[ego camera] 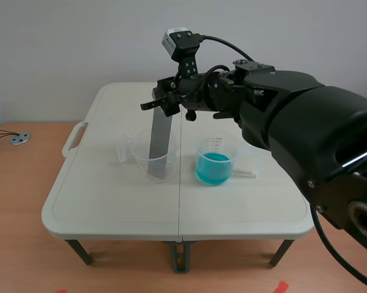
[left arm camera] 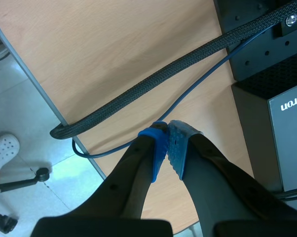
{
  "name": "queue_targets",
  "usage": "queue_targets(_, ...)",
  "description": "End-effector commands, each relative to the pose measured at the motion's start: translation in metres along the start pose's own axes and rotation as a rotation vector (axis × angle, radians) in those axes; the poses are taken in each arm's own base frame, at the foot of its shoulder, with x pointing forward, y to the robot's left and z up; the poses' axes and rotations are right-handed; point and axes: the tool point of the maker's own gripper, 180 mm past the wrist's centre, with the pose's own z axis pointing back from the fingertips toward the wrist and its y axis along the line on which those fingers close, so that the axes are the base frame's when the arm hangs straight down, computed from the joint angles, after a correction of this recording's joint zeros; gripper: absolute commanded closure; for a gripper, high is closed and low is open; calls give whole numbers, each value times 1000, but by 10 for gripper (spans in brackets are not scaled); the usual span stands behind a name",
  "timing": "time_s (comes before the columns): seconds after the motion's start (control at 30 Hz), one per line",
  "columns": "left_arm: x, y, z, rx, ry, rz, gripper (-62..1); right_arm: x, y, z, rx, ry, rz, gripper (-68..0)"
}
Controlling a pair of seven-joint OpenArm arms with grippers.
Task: Hold the metal plate by the orange handle, dip it into the blue solution, take it out and point at it, then put the plate back in the beaker on the left.
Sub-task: 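Move the plate over the blue solution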
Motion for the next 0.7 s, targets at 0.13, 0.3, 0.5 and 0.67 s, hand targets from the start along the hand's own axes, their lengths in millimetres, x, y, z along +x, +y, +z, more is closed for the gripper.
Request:
queue_targets(0.13,3,-1,0,-4,-9,1,-17,28,4,-2,26,-81,15,-11)
queue_targets(0.3,3,-1,0,-4,-9,1,-17,33,18,0,101,-119,16,-11)
queue_targets(0.5,3,-1,0,-4,-9,1,-17,34,38,5,194,-182,34,-11)
queue_targets(0.67,3,-1,0,-4,-9,1,-17,32,46,9,211,-219,86,-11)
